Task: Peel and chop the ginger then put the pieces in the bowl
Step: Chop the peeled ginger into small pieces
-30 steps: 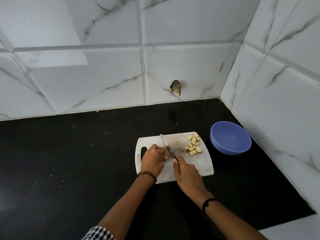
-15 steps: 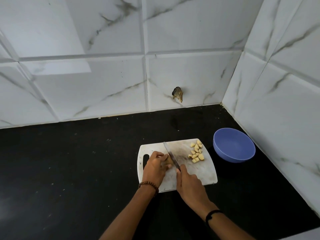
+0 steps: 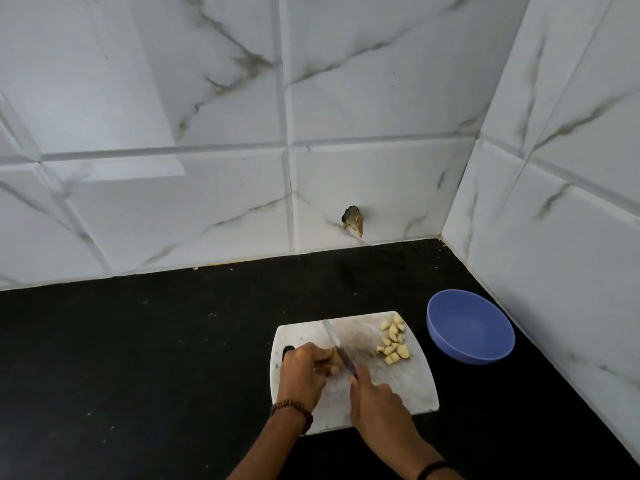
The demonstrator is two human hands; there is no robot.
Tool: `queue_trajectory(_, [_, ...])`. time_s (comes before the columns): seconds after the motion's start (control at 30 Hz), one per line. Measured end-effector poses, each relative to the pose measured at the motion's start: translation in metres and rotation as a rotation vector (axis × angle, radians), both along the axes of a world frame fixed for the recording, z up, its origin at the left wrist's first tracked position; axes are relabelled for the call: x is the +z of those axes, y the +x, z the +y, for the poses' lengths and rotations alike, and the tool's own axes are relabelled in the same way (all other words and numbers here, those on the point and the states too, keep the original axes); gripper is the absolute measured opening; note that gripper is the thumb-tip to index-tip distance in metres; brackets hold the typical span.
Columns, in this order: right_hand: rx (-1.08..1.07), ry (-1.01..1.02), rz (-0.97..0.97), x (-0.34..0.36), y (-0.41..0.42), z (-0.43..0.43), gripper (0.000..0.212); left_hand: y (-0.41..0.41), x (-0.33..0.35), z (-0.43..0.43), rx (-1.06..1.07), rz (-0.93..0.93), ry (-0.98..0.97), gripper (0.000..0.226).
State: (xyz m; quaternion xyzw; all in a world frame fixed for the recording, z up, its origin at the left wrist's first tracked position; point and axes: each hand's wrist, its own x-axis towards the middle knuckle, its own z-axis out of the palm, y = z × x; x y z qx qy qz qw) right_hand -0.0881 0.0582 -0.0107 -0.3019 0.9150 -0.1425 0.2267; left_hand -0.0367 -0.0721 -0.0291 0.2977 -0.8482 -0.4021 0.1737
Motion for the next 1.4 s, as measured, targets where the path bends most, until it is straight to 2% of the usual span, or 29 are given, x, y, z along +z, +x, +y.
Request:
queue_trajectory(0.23, [-0.023, 0.004, -0.102, 0.005, -0.005, -0.003, 0.044, 0.000, 0.008, -0.001, -0.024, -0.019, -0.033, 0.016])
queue_trajectory(0.5, [-0.013, 0.017, -0.070, 0.015, -0.001, -0.004, 0.043, -0.003, 0.005, -0.002, -0.003, -0.026, -0.017, 0.013])
queue_trajectory(0.67, [-0.008, 0.047, -0.087, 0.016, 0.001, 0.000, 0.042, -0.001, 0.003, 0.002, -0.051, -0.075, -0.140, 0.010])
queue_trajectory(0.9, [-0.051, 0.141, -0.134, 0.016, 0.004, -0.006, 0.045, -0.003, 0.007, 0.000, -0.078, -0.079, -0.095, 0.015])
queue_trajectory(1.07, [-0.058, 0.125, -0.133, 0.022, 0.002, -0.008, 0.044, -0.005, 0.007, -0.003, -0.047, -0.057, -0.060, 0.008])
queue_trajectory(1.27, [-0.053, 0.115, -0.180, 0.021, -0.005, -0.014, 0.049, -0.007, 0.003, -0.005, -0.037, -0.083, -0.076, 0.015])
queue_trajectory(1.4, [-0.033, 0.067, -0.161, 0.023, -0.004, -0.021, 0.044, -0.006, -0.002, -0.006, -0.031, -0.118, -0.097, 0.021])
